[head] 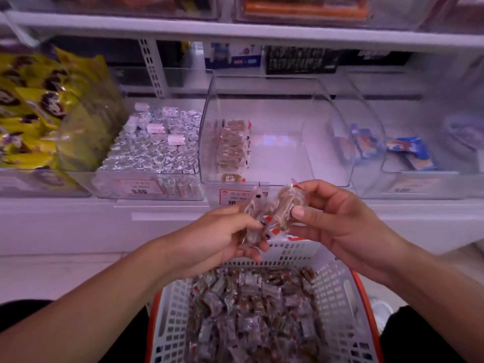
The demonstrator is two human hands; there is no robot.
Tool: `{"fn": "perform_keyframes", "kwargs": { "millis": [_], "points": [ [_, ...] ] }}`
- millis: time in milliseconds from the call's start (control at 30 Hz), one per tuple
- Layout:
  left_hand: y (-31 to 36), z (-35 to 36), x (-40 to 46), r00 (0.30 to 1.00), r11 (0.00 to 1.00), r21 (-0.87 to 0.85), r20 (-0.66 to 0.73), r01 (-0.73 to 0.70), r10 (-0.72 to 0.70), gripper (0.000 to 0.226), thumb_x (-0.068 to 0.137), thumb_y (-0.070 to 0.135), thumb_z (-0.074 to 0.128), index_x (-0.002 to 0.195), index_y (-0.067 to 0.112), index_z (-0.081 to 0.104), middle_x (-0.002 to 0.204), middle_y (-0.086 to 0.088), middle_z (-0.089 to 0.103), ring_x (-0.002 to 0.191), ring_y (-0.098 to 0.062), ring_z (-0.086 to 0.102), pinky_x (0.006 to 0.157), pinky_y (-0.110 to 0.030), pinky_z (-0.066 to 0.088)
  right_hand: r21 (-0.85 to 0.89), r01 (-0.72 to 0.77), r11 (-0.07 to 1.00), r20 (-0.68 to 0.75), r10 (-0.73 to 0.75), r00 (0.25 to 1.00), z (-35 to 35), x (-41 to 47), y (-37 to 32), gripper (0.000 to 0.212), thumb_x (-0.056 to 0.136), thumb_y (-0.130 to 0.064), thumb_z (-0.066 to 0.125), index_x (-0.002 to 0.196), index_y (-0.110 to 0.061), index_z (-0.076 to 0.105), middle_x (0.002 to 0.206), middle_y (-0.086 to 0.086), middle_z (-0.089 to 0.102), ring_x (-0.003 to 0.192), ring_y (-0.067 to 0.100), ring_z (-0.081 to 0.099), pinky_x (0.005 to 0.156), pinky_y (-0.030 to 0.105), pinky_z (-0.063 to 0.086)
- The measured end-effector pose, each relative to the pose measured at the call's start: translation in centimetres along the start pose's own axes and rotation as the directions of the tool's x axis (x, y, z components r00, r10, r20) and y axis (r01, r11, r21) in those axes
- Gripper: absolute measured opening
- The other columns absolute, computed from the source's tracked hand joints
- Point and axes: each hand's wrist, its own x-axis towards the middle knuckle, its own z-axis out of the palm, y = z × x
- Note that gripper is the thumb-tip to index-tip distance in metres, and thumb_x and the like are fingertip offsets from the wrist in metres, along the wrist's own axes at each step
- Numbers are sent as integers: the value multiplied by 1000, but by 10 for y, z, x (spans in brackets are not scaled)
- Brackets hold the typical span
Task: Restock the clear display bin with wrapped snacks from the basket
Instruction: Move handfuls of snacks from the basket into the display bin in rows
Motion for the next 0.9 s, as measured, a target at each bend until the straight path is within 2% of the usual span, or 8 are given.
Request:
{"fn": "perform_keyframes", "kwargs": {
  "millis": [67, 200, 333, 467, 600, 733, 833, 900],
  "points": [
    [2, 0, 1, 999, 997, -75, 48, -1, 5, 22, 79, 6, 54, 99, -3, 54, 78, -12, 62, 68, -19, 62, 62, -31, 54, -42, 6, 999, -7, -6, 1000, -2, 0, 2, 25, 71, -9, 77, 95, -11, 72, 97, 15, 70, 85, 22, 71, 75, 31, 59],
    [4, -2, 2, 995, 992, -128, 100, 19, -6, 58, 66, 23, 62, 115, -9, 61, 104, -26, 60, 85, -28, 62, 70, -35, 58, -203, 11, 979, 14, -8, 1000, -1, 0, 4, 23, 73, -14, 78, 96, -14, 75, 98, 16, 72, 86, 22, 70, 75, 30, 57],
    [11, -3, 2, 988, 998, -60, 155, 36, -26, 49, 85, 40, 57, 124, 12, 67, 123, -19, 66, 109, -37, 64, 84, -42, 59, -505, 88, 858, 36, -81, 996, -2, 3, -6, 26, 72, -19, 76, 98, -11, 75, 83, 7, 74, 69, 12, 65, 61, 22, 53],
    [10, -6, -1, 984, 996, -20, 158, 82, -77, 38, 85, 26, 67, 121, 13, 67, 124, -18, 67, 105, -36, 68, 81, -36, 59, -390, 56, 919, -9, -64, 998, -1, -1, -1, 28, 71, -12, 74, 98, -4, 74, 83, 15, 73, 62, 19, 66, 57, 23, 55],
    [12, -7, -4, 981, 994, 71, 167, 83, -94, 42, 85, 28, 68, 126, 20, 63, 127, -11, 67, 109, -35, 67, 78, -35, 59, -245, 39, 969, -120, -71, 990, 3, -5, 14, 28, 75, -11, 73, 102, -6, 76, 93, 16, 75, 73, 25, 70, 64, 27, 59],
    [11, -3, -5, 979, 982, 171, 172, 80, -110, 49, 81, 23, 74, 128, 21, 60, 119, -9, 69, 109, -28, 68, 81, -32, 58, -523, 206, 827, -44, -268, 962, 10, -7, 23, 27, 76, -20, 75, 101, -29, 78, 100, -4, 71, 73, 15, 68, 66, 25, 56],
    [10, 0, -5, 981, 965, 253, 162, 66, -109, 52, 84, 6, 73, 127, 29, 56, 115, -5, 68, 110, -25, 68, 80, -34, 60, -577, 193, 794, -11, -243, 970, 10, -6, 25, 39, 77, -25, 77, 115, -34, 72, 112, -11, 68, 92, 11, 66, 76, 33, 58],
    [15, 2, -6, 981, 938, 343, 163, 44, -106, 53, 85, -5, 70, 123, 28, 54, 99, 5, 72, 98, -19, 71, 72, -31, 61, -601, 199, 774, 79, -191, 978, 10, -4, 16, 54, 80, -23, 79, 128, -40, 62, 118, -16, 66, 97, 8, 63, 78, 30, 56]
  ]
}}
